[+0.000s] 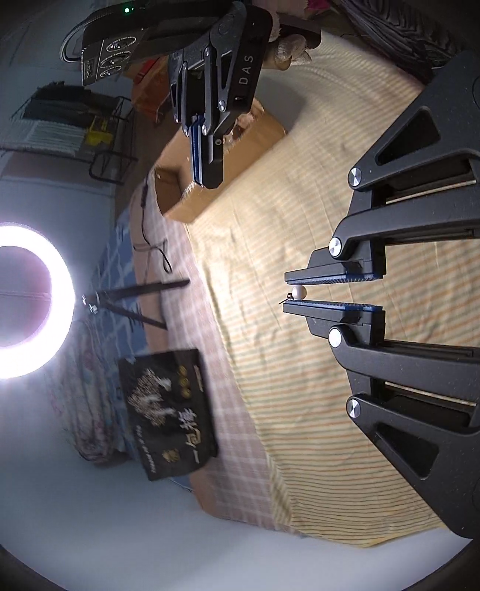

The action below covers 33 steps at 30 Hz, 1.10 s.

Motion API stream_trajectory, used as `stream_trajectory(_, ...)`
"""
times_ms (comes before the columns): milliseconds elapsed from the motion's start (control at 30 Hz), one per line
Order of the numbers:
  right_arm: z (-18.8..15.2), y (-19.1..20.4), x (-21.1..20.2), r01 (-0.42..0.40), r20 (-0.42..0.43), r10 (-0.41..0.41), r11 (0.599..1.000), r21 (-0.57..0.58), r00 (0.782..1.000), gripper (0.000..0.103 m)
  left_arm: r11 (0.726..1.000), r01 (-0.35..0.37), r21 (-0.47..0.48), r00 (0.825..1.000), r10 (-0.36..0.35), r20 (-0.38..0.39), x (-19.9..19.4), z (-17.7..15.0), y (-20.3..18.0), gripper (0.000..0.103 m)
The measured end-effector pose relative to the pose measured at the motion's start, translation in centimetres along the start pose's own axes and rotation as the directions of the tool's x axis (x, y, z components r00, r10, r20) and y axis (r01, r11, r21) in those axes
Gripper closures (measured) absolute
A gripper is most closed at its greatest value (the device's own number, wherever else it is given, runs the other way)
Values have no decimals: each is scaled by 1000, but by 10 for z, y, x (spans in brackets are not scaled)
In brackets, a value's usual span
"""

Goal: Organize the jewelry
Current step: 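Carry both pearl earrings over the box with both tools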

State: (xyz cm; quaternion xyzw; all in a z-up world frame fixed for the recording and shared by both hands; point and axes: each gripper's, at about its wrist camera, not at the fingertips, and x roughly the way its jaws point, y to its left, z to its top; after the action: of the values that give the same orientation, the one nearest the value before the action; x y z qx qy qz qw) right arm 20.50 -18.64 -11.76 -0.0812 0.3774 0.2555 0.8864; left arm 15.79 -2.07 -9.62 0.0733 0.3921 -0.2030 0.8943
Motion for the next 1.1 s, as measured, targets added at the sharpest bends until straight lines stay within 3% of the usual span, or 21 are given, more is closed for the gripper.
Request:
stream_trajectory(600, -52, -87, -93, 148, 30, -153, 980, 136, 988, 97, 991, 112, 70, 993, -114, 31, 6, 33, -91, 97)
stream_trajectory(1100, -75, -158, -114, 221, 21, -230, 952, 211, 973, 97, 972, 217, 88, 975, -220, 24, 51, 61, -170, 97)
